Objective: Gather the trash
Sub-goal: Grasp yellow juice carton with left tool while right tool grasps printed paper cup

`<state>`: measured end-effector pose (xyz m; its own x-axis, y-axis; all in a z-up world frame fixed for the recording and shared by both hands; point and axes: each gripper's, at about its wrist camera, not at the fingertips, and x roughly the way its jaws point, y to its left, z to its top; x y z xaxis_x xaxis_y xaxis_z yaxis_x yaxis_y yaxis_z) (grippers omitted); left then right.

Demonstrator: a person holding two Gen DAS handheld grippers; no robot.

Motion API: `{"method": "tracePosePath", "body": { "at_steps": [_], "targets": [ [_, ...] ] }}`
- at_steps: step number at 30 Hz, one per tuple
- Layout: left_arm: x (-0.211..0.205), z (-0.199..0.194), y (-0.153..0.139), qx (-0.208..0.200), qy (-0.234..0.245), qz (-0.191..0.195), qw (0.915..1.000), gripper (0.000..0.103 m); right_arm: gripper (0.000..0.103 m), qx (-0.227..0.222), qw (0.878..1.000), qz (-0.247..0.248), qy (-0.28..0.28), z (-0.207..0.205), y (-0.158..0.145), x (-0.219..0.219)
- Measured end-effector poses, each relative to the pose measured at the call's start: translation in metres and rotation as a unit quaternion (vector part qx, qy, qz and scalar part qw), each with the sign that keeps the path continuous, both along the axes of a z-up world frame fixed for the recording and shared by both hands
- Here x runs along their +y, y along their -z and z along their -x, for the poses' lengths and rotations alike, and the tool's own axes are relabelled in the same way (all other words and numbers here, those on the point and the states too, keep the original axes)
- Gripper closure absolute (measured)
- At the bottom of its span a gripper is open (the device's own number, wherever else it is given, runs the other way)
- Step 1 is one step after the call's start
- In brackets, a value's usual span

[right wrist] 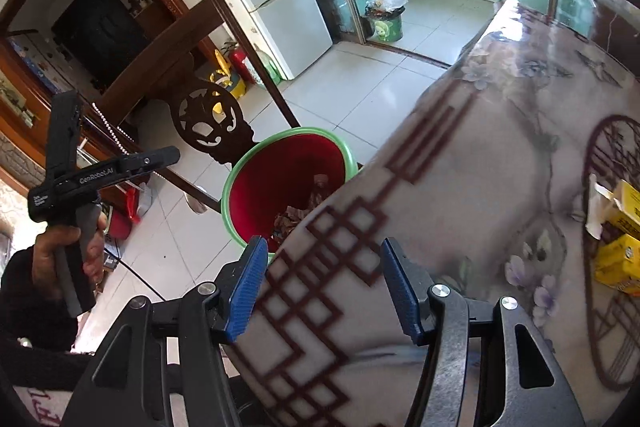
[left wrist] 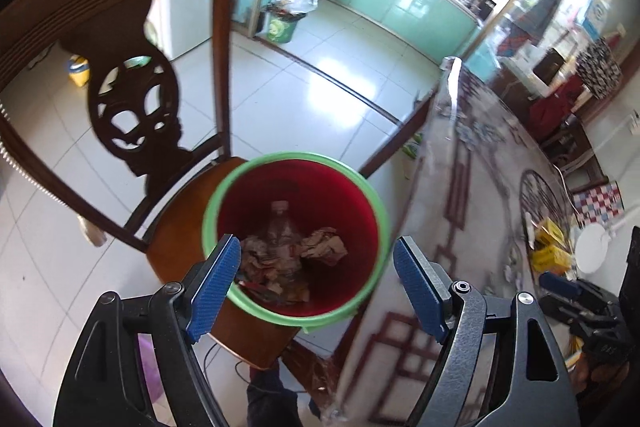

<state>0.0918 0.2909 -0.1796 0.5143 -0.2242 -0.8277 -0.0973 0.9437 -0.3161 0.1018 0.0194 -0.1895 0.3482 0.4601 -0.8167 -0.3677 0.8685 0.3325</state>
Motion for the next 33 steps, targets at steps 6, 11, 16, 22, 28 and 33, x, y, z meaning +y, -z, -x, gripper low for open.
{"method": "tracePosePath", "body": {
  "at_steps": [6,11,16,22,28,33],
  "targets": [
    [-0.072,0.008,-0.014,-0.013,0.06,0.014,0.998,0.024,0.045,-0.061,0.991,0.067,0.095,0.022,-0.045,-0.127],
    [-0.154,0.014,-0.027,-0.027,0.131,0.023,0.9907,0.024,0.045,-0.065,0.966,0.149,0.203,0.028,-0.053,-0.261],
    [-0.254,0.013,-0.04,-0.05,0.228,0.022,0.9721,0.022,0.045,-0.022,0.941,0.207,0.265,0.007,-0.006,-0.385],
    [-0.38,0.003,-0.055,-0.1,0.382,-0.035,0.9181,0.019,0.045,0.062,0.949,0.164,0.263,-0.022,0.065,-0.461],
    [-0.46,-0.025,-0.033,-0.092,0.448,-0.106,0.8828,0.019,0.087,0.075,0.954,0.114,0.265,-0.024,0.087,-0.468],
    [-0.502,-0.041,0.006,-0.049,0.49,-0.141,0.8587,0.019,0.088,0.068,0.956,0.086,0.273,-0.021,0.091,-0.472]
  ]
}}
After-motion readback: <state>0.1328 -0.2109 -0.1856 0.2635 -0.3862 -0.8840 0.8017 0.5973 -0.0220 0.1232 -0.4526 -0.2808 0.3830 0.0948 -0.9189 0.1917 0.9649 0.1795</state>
